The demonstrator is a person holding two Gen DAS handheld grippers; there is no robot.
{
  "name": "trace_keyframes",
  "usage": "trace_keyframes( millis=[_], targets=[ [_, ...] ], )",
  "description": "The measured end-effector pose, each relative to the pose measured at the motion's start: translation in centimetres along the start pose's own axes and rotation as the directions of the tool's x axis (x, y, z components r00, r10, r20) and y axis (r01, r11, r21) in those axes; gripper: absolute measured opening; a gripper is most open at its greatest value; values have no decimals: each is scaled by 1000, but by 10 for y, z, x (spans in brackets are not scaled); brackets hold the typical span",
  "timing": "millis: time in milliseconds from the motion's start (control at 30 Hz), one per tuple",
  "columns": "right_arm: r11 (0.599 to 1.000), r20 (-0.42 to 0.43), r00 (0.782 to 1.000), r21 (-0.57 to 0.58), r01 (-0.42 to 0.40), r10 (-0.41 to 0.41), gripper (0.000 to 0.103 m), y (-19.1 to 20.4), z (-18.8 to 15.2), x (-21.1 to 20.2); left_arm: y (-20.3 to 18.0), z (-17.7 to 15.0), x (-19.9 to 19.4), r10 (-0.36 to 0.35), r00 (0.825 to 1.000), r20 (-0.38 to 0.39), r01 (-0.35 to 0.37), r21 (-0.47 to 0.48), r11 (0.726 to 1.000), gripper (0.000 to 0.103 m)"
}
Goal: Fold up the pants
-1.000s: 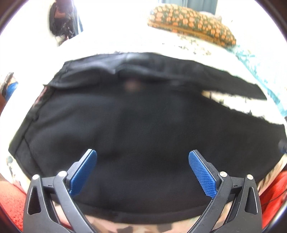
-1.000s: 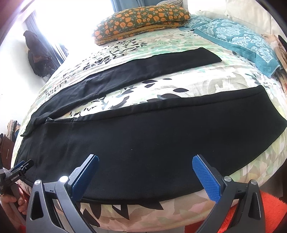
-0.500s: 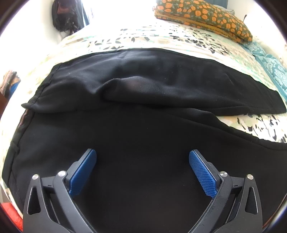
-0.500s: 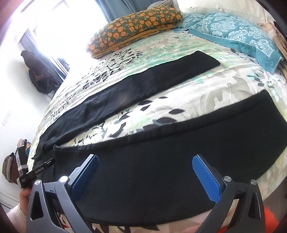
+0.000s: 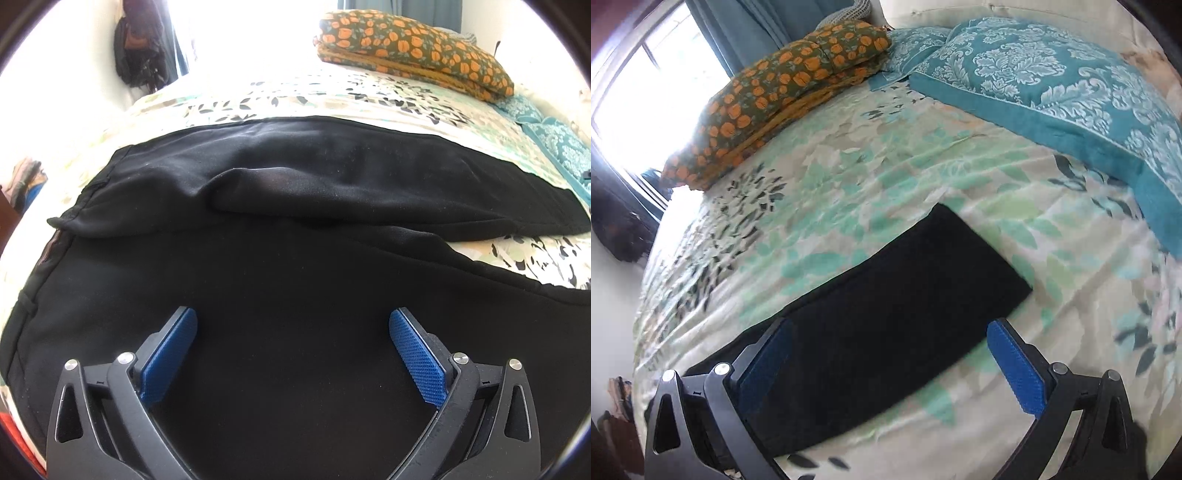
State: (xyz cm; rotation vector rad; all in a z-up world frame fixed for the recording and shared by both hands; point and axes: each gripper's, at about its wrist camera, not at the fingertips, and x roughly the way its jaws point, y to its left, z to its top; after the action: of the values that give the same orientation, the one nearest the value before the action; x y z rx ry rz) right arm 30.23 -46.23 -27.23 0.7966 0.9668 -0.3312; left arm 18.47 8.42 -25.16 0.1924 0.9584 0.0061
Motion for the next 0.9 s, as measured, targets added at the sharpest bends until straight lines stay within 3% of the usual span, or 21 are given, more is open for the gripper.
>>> trace_keyframes(
  millis=[167,233,400,533,600,667,700,767,800,900],
  targets=[
    [992,-90,989,-55,110,-114,103,-17,37,64,-1,-2,0,5,1000,18,-5,2,1000,103],
    [993,-112,988,-52,105,-110,103,-24,39,82,-1,-2,0,4,1000,21,-4,3,1000,103],
    [955,-137,970,-247,161,-199,103,-7,45,108,-1,-3,0,5,1000,28,-5,3,1000,103],
    [925,-94,959,-303,228,-267,103,1,51,108,-1,-4,0,7,1000,28,-7,4,1000,103],
    [927,-94,962,-305,216,-255,103,4,56,111,-1,-4,0,7,1000,28,-7,4,1000,103],
    [941,-138,971,-303,147,-196,100,7,58,118,-1,-4,0,8,1000,28,-8,4,1000,103],
    [945,-162,971,-302,123,-178,92,8,57,122,-1,-4,0,9,1000,28,-9,5,1000,103],
    [959,-164,983,-280,37,-86,30,6,56,115,-2,-3,0,13,1000,27,-13,7,1000,103],
    [962,-167,985,-274,-10,-37,12,8,57,111,-2,-3,0,15,1000,27,-15,9,1000,103],
    [944,-145,989,-328,-35,-14,9,21,49,90,-2,-3,0,15,1000,27,-16,9,1000,103]
  ],
)
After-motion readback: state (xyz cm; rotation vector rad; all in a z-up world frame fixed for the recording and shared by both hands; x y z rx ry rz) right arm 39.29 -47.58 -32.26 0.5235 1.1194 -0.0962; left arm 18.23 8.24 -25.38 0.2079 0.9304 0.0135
